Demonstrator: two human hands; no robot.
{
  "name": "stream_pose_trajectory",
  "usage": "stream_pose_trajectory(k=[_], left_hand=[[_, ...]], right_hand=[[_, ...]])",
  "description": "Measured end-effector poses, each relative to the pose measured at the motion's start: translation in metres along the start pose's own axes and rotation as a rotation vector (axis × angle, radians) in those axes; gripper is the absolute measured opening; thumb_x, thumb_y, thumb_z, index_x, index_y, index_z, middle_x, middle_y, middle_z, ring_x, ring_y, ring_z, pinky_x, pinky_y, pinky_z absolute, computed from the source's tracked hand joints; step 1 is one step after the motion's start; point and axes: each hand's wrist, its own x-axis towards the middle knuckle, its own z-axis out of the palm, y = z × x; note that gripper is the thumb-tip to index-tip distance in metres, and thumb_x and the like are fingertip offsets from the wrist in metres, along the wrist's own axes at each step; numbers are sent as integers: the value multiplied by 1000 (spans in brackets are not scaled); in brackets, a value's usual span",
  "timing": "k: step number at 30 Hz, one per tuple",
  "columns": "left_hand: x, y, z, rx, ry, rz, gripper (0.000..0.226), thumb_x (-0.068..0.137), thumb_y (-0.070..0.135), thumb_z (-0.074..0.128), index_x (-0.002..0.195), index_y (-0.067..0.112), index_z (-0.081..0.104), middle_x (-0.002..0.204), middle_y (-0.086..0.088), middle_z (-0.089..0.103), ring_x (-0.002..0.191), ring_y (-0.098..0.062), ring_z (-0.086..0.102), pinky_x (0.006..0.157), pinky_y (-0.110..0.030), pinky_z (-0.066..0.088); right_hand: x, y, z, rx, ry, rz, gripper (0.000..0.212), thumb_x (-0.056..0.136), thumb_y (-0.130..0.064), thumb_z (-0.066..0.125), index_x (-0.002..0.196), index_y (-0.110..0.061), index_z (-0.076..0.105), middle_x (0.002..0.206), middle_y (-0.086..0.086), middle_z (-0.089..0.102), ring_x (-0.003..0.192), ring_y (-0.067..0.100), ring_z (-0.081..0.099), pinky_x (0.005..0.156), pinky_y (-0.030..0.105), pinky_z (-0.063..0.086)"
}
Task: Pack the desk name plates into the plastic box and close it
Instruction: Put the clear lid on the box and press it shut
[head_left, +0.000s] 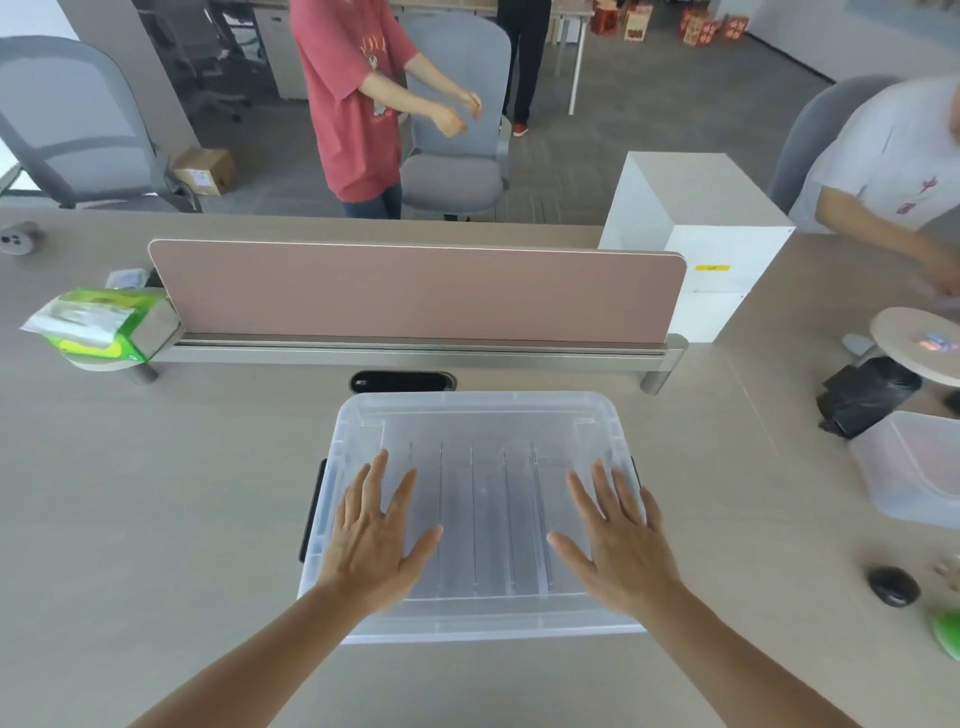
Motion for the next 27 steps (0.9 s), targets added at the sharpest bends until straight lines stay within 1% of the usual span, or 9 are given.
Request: stream_pose_trajectory(k=[2,4,7,10,15,18,20,23,27], left_hand=[[0,2,0,8,-7,-21,91,84,77,3,153,23,26,163,-11,2,149,-35,8,120,-49,15],[1,4,1,23,-7,-38,88,86,75,5,152,22,29,162,-14,11,147,-37,14,119,-49,16],[2,7,5,85,-15,15,83,90,71,8,151,20,33,159,-18,22,144,-43,22,116,-54,22],[5,8,3,106,-55,31,89,85,74,-5,156,25,15,163,-14,4,148,-41,4,119,-51,7],[6,11,-4,112,-65,30,88,81,73,-5,156,29,7,163,-11,-6,149,-38,-7,120,-48,-3],[4,6,-6,7,-35,5,85,86,72,2,155,26,17,163,-11,3,149,-36,1,121,-45,5],[5,-1,-6,-90,26,-33,80,88,68,17,149,20,33,158,-16,21,144,-38,17,118,-47,19],[19,-18,-16,-135,179,-156,71,86,59,39,142,17,42,149,-17,35,138,-39,27,111,-51,28],[43,-42,-32,-311,77,-539,82,83,64,50,147,16,30,150,-18,30,137,-40,28,109,-50,29]], right_hand=[[0,-2,3,-16,36,36,84,88,-77,1,157,-31,12,164,9,15,152,27,11,116,47,6],[2,-4,4,-12,58,72,78,91,-75,9,155,-32,22,161,9,27,150,27,21,113,47,13],[3,-4,7,-19,90,66,78,90,-75,6,156,-35,16,163,6,20,151,24,15,113,47,18],[6,-5,3,-25,89,91,79,90,-75,5,156,-35,20,162,6,23,150,24,20,111,50,31],[6,-7,-1,-37,75,87,84,83,-77,-8,156,-38,7,166,2,5,153,21,5,114,47,24],[2,-11,-5,-62,37,107,79,84,-72,-8,156,-39,-2,166,1,-2,153,20,0,114,44,22],[0,-13,-12,-54,-12,129,72,91,-69,4,155,-39,-4,166,3,-9,153,21,-3,115,44,20],[3,-16,-27,-5,-24,213,78,91,-70,29,156,-35,3,163,9,-7,149,29,5,115,47,20],[20,-2,-47,159,38,365,82,89,-68,43,153,-28,12,155,8,11,141,33,23,109,48,29]])
